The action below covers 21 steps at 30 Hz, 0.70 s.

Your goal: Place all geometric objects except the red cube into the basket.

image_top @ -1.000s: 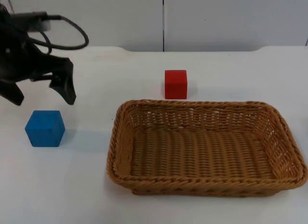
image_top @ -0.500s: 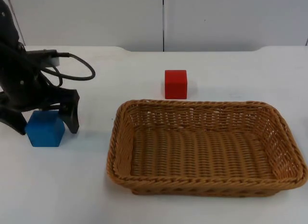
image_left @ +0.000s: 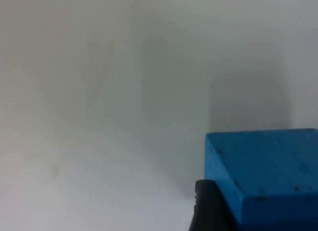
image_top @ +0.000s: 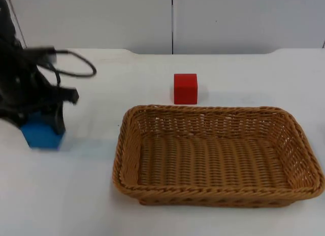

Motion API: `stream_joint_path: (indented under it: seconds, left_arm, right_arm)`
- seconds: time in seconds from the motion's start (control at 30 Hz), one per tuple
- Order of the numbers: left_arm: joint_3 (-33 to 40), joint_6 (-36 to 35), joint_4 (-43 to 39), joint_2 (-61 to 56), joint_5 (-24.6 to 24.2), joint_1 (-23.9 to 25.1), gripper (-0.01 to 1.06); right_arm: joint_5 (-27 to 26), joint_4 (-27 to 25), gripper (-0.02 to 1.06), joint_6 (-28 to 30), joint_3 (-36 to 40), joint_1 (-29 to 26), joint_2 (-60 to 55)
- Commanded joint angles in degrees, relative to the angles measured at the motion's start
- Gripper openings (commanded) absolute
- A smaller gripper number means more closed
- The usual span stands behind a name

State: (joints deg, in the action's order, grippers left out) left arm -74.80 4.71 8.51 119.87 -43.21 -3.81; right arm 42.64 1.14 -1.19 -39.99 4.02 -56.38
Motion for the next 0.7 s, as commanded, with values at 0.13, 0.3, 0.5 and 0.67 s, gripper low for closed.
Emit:
stream_joint_path:
  seconds: [0.13,0.3,0.5,0.67]
  left_arm:
    - [-0.32,4.06,-0.6,-15.75,-5.27,-0.88,0.0]
    - [-0.32,4.06,-1.68,-22.13,-5.95,-2.86,0.0]
    - [-0.32,5.37,1.24,-22.71,-6.76,-11.52,0.0]
    - [-0.85,5.37,1.24,-19.66,-2.58,-20.1,0.0]
  right_arm:
    - [-0.46,0.19,1.05,0.23,-0.36,-0.43,0.1]
    - [-0.46,0.19,1.05,0.23,-0.36,-0.43,0.1]
    - [-0.44,0.19,1.05,0.35,-0.36,-0.43,0.1]
    - [-0.44,0.19,1.05,0.35,-0.36,-0.43,0.1]
